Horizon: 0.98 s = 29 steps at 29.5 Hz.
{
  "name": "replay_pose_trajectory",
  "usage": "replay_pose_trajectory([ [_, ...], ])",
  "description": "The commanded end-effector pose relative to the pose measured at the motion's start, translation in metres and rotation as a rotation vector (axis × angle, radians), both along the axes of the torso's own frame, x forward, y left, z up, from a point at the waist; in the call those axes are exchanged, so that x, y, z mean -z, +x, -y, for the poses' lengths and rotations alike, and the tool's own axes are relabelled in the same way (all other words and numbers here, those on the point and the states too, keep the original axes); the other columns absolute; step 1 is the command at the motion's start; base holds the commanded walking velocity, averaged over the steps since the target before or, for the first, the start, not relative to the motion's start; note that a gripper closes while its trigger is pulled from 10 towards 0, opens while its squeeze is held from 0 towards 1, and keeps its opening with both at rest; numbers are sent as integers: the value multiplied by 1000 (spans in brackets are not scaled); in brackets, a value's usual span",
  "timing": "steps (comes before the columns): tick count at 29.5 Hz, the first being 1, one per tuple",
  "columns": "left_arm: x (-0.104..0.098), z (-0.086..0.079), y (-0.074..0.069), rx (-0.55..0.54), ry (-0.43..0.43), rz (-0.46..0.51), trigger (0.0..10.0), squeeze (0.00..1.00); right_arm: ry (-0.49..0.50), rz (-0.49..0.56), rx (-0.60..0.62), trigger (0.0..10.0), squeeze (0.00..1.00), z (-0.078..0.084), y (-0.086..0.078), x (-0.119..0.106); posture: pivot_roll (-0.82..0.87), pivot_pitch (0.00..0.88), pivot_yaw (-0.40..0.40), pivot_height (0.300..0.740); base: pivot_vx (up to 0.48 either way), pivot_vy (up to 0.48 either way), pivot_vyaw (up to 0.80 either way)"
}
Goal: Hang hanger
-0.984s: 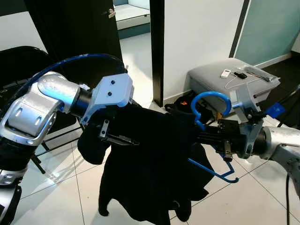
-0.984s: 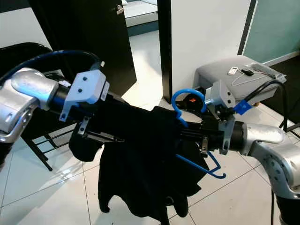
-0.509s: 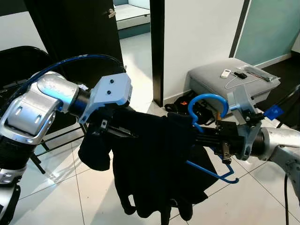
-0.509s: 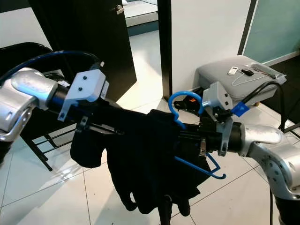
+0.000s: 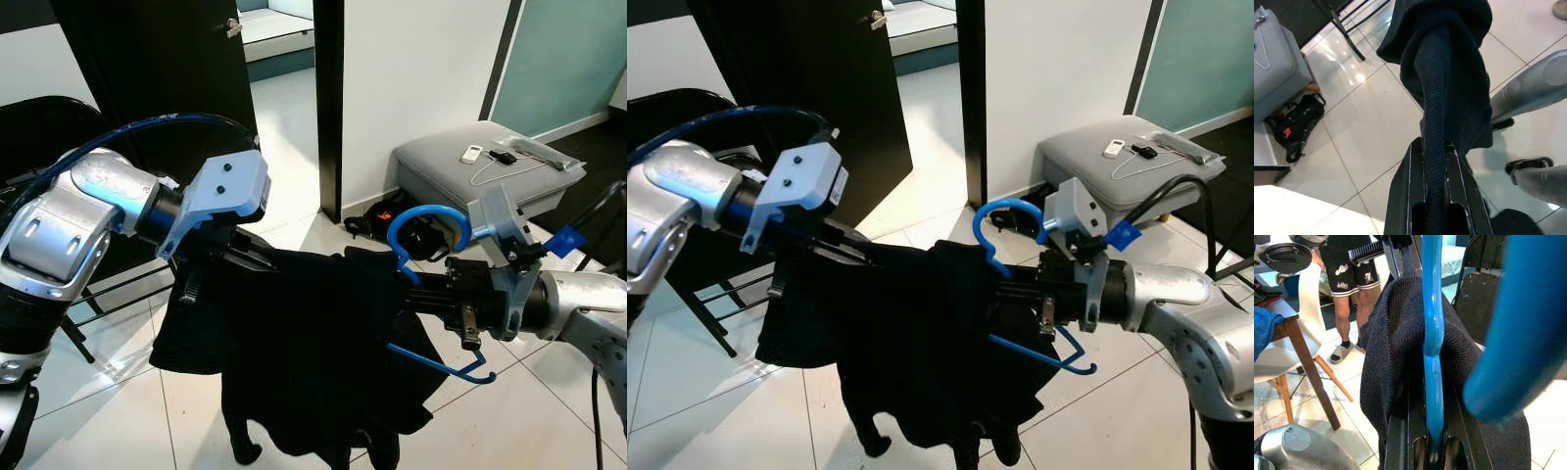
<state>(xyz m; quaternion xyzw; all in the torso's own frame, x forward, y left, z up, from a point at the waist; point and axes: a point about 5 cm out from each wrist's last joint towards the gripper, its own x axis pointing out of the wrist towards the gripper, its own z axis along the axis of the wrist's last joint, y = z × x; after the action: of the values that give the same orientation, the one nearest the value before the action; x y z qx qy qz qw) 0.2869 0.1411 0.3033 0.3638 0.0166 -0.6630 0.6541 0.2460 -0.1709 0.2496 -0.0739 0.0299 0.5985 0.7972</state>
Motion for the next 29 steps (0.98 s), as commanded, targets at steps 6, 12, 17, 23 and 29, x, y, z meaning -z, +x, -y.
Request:
replay_pose_trajectory([
  [6,-3,11,9,-35,35,226,0,0,62,71,67,10000,0,-9,8,-4,-87,2,95,740,0,0,0],
  [12,-20,22,14,-41,-54,367,0,0,151,62,212,10000,1000,-9,26,-2,-80,1,95,740,0,0,0],
  [17,-33,17,23,-76,-50,459,0,0,208,56,265,10000,1000,1,27,0,-74,0,102,740,0,0,0],
  [23,-63,0,37,-166,-34,648,0,0,270,73,483,10000,1000,67,21,-3,-85,4,118,740,0,0,0],
  [29,-73,-6,40,-183,-26,695,0,0,352,99,628,10000,1000,111,12,-10,-95,5,130,740,0,0,0],
])
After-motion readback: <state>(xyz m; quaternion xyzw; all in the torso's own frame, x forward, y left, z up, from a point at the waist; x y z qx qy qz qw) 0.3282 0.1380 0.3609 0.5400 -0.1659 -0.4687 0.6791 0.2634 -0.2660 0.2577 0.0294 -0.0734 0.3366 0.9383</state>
